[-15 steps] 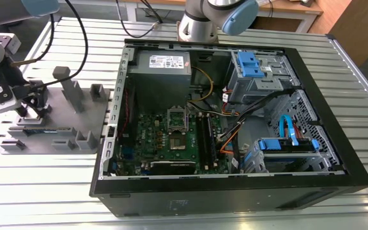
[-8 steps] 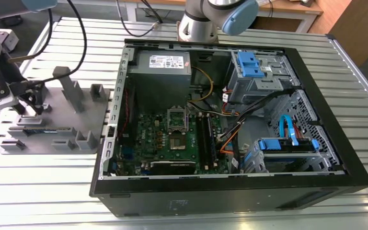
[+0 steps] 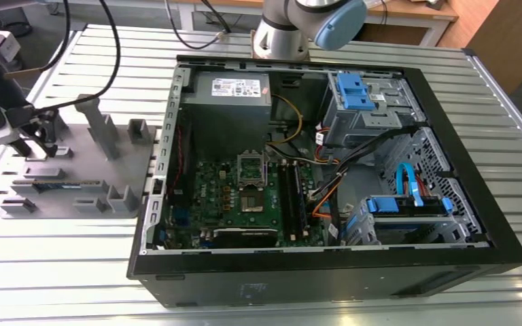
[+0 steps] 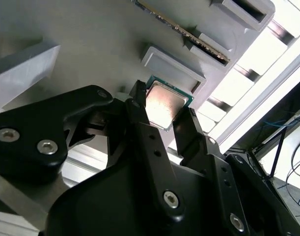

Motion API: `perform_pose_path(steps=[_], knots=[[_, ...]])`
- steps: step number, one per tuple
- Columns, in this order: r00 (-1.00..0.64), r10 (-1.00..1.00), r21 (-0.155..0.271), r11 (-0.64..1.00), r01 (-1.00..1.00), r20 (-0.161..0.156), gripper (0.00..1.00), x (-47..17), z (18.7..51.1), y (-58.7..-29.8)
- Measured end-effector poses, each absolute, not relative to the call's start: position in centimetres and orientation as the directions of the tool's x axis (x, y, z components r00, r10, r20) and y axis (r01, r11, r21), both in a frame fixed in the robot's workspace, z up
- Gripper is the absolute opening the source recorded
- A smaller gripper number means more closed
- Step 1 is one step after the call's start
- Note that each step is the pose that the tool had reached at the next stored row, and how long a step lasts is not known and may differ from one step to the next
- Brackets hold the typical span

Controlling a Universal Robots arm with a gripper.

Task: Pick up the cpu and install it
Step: 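Pick up the cpu and move it towards the insertion slot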

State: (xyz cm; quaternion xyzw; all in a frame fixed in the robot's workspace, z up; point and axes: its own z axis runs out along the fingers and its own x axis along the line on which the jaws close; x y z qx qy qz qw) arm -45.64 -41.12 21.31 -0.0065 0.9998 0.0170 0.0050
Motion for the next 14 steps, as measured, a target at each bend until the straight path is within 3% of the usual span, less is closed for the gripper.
perform_pose_path(steps=[14], knots=[[-1.0,-0.013,0.034,0.999,-0.013,-0.01,0.47,-45.6,22.9,-41.1]])
